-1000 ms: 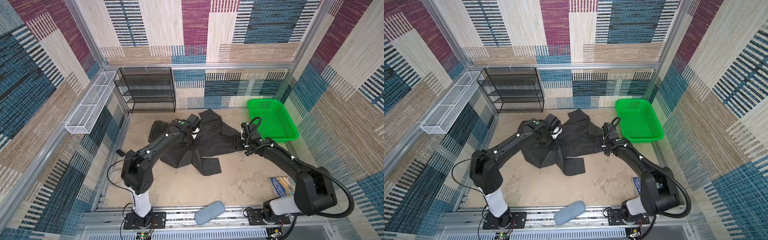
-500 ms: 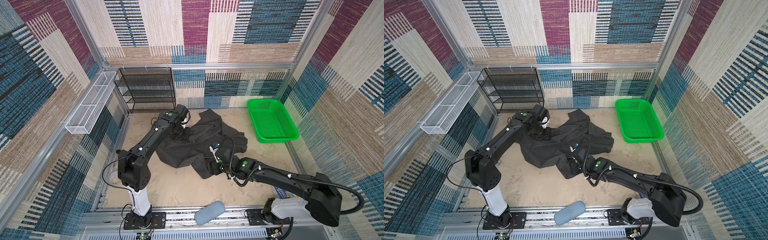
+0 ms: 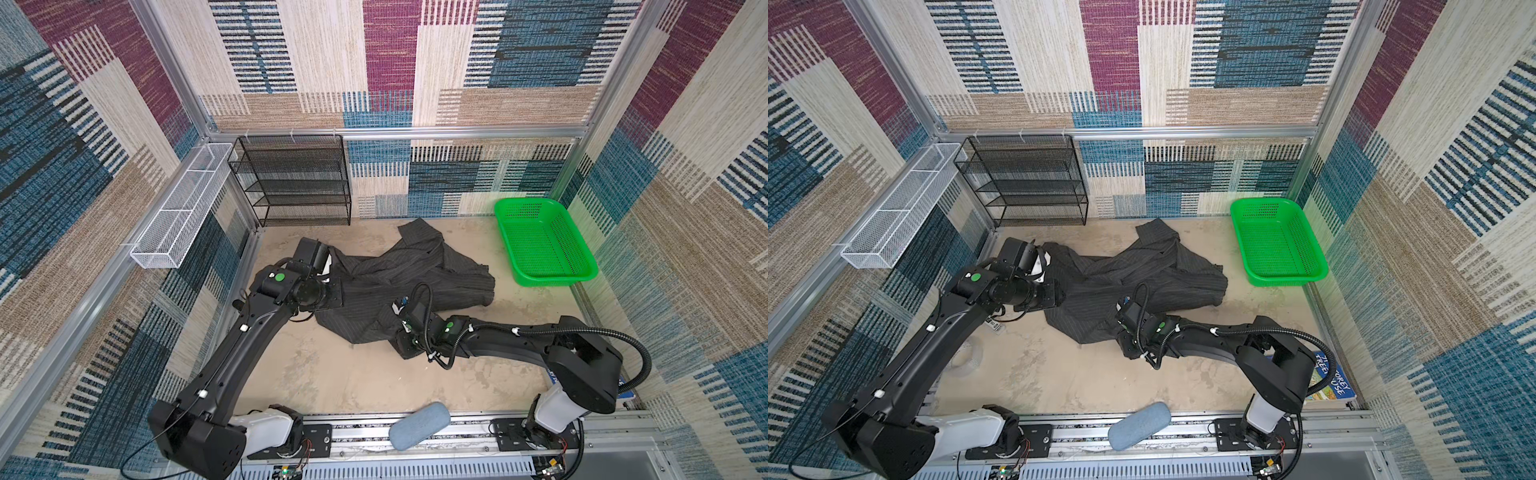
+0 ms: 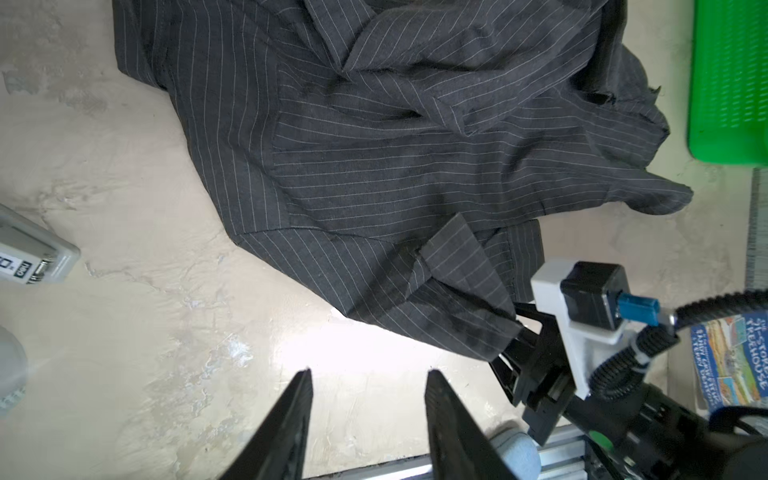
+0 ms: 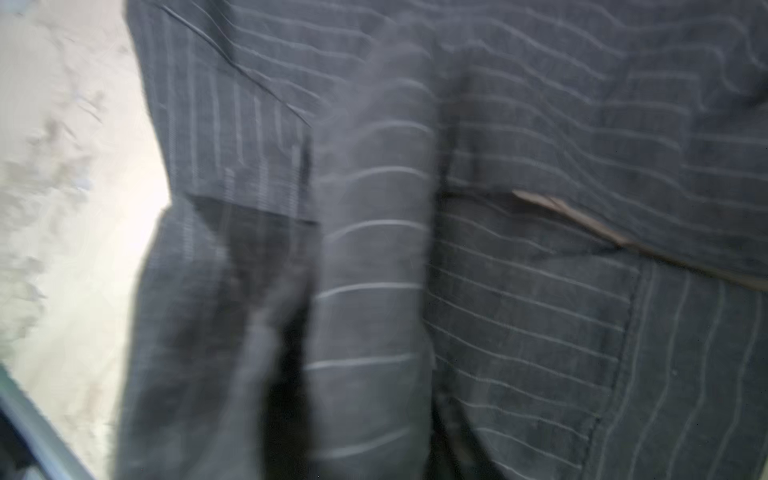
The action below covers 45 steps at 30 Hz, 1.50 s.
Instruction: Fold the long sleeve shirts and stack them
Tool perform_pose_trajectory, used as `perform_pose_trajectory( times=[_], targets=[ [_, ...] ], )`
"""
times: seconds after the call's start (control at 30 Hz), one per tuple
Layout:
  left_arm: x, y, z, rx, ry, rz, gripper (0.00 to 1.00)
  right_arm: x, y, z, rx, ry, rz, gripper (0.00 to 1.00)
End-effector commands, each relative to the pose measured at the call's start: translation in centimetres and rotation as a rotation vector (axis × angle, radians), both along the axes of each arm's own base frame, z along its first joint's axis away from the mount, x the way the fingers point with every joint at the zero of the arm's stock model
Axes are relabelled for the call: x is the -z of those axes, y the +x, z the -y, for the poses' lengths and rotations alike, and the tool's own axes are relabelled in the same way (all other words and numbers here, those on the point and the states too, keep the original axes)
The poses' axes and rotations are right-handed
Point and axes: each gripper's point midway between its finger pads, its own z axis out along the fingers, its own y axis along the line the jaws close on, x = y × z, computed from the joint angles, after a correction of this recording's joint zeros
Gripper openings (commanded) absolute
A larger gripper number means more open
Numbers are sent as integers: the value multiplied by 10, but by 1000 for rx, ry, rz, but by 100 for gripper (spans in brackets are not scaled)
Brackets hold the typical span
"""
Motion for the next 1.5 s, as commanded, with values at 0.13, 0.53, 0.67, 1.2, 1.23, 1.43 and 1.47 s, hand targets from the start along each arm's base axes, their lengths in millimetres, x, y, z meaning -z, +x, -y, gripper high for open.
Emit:
perform_pose_trajectory(
  times=[0.13, 0.53, 0.67, 1.2, 1.23, 1.43, 1.47],
  targets=[
    [13, -32, 14, -76, -223, -29, 50, -62, -15, -50, -205, 205, -32, 11],
    [44, -40, 2, -294, -389, 41, 58, -143, 1, -42, -280, 321, -65, 9],
    [52, -36, -1, -324, -392, 55, 59, -144, 18, -26, -235, 369, -109, 9],
    [49, -26, -1, -324, -392, 90, 59, -63, 166, 66, 20, 173, -5, 21],
    [49, -25, -1, -324, -391, 89, 59, -56, 177, 72, 57, 143, 1, 24],
    [57, -23, 1, -323, -382, 58, 59, -14, 195, 93, 176, -5, -60, 48],
    [59, -22, 3, -321, -389, 52, 59, -13, 193, 95, 185, -14, -64, 52]
  ],
)
